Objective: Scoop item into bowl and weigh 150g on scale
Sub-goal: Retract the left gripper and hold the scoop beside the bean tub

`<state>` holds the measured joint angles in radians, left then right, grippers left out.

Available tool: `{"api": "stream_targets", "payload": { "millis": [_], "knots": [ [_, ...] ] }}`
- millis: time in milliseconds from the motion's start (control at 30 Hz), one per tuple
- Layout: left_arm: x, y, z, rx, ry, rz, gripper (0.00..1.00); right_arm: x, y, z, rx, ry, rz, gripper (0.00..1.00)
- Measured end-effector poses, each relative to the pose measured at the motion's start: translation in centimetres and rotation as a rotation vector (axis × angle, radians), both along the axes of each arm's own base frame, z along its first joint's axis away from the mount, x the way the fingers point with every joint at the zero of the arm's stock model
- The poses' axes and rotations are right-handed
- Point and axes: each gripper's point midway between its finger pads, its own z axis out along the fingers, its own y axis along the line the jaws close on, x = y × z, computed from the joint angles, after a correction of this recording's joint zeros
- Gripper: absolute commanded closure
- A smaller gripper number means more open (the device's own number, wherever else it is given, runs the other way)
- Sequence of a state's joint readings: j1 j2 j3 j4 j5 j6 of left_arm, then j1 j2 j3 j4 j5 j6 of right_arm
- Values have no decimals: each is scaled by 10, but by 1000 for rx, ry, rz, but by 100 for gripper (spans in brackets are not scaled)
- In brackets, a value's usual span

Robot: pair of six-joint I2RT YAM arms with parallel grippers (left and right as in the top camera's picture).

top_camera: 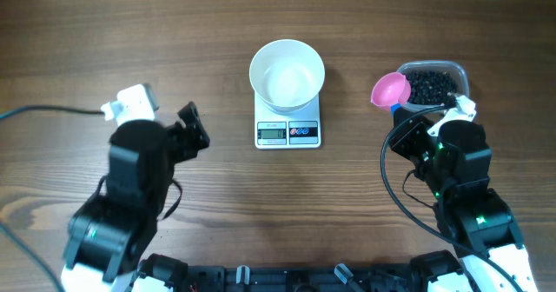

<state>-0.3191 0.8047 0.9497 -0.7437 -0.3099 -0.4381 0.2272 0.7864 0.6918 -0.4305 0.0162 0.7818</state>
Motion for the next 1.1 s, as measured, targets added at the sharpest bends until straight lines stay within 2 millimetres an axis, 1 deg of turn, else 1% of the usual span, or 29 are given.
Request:
{"api": "stream_targets", "payload": {
  "millis": [67,100,233,300,367,433,533,600,800,933,1100],
  "knots": [
    [-13,1,1,-2,9,-20,0,-1,1,0,6,3,7,96],
    [-19,0,-4,-4,37,-38,0,-1,2,0,9,3,11,95],
    [-23,-13,-9,-15,66,-123,0,-2,6,0,21,7,32,96],
    [-24,-24,-10,26,70,-226,0,-2,7,0,22,7,35,95],
    [-28,-40,-10,79,68,-384,0,-2,7,0,22,7,35,96],
    [-35,-56,-6,117,52,-530,0,-2,7,-1,24,8,38,96],
    [-47,-70,-5,172,46,-692,0,-3,10,-1,31,11,53,96],
    [-51,-75,-6,200,37,-756,0,-5,14,-1,39,17,75,96],
    [-56,-78,-9,228,44,-807,0,-11,27,-4,73,41,145,96],
    [-56,-78,-9,250,34,-827,0,-14,28,-7,76,59,154,96],
    [-55,-85,-5,313,-16,-909,0,-16,30,-6,67,52,175,96]
  ]
}}
